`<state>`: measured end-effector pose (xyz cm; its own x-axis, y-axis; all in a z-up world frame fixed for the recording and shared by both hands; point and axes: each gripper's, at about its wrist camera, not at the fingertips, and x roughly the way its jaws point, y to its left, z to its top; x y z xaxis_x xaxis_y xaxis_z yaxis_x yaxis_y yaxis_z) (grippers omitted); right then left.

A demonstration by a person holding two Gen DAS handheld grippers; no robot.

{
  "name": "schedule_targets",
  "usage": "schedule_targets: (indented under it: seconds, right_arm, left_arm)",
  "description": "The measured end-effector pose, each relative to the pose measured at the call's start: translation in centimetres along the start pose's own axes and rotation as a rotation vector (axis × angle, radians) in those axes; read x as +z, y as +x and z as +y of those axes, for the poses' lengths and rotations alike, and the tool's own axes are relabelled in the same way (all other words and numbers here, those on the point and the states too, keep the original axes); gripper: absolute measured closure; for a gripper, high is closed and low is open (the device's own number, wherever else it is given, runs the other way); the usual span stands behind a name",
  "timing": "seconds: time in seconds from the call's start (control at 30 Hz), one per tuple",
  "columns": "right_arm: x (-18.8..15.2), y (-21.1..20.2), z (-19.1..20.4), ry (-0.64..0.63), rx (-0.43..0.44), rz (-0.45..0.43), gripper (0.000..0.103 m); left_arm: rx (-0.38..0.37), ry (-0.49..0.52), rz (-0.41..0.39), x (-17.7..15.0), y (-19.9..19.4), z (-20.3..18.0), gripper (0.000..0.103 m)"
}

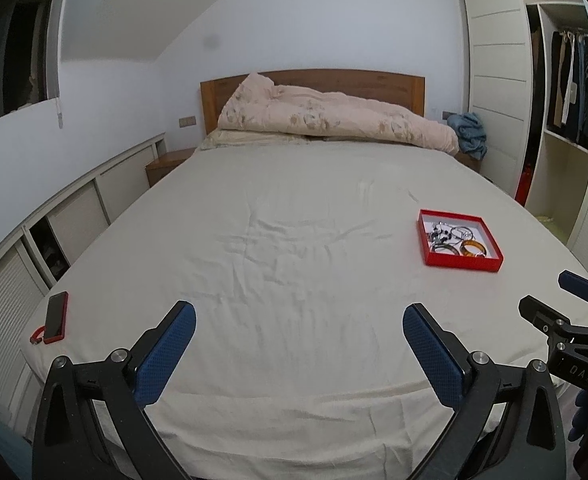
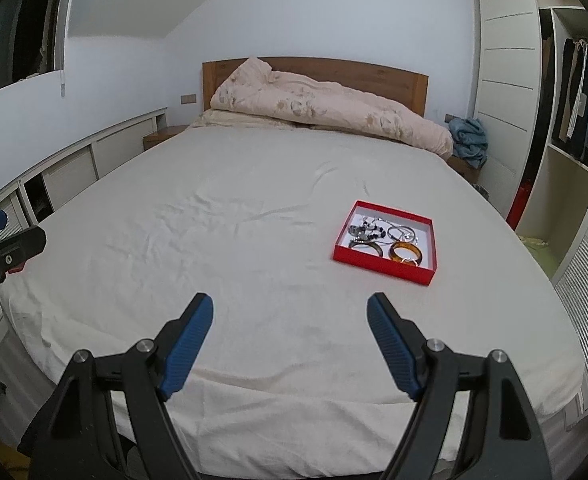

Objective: Organize jewelry

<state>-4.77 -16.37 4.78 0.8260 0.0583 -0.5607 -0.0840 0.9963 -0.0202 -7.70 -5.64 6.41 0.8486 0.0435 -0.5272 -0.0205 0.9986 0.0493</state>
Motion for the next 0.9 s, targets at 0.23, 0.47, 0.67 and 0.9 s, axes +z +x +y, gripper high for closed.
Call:
schedule_targets:
  seconds: [0.23, 0.47, 0.67, 0.9]
  right_arm:
    - [-0.5, 1.3, 0.0, 0.002, 0.002, 0.032, 0.025]
    - [-1.2, 2.6, -0.3, 0.008, 0.006, 0.067, 0.025]
    - [-1.7, 3.8, -0.4, 0.012, 0.010, 0.099, 0.025]
    - [-2.2, 5.3, -0.5, 0.020, 0.016, 0.134, 0.025]
  left_arm:
    - [-0.006, 0.001, 0.042, -0.7, 1.7, -0.3, 0.001]
    - [-0.011, 0.003, 0.077, -1.0, 3.3, -0.3, 0.001]
    - [-0.012, 0.004, 0.109, -1.5, 4.7, -0.5, 0.001]
    - [-0.017, 0.007, 0.149, -2.1, 6.4, -0.5, 0.001]
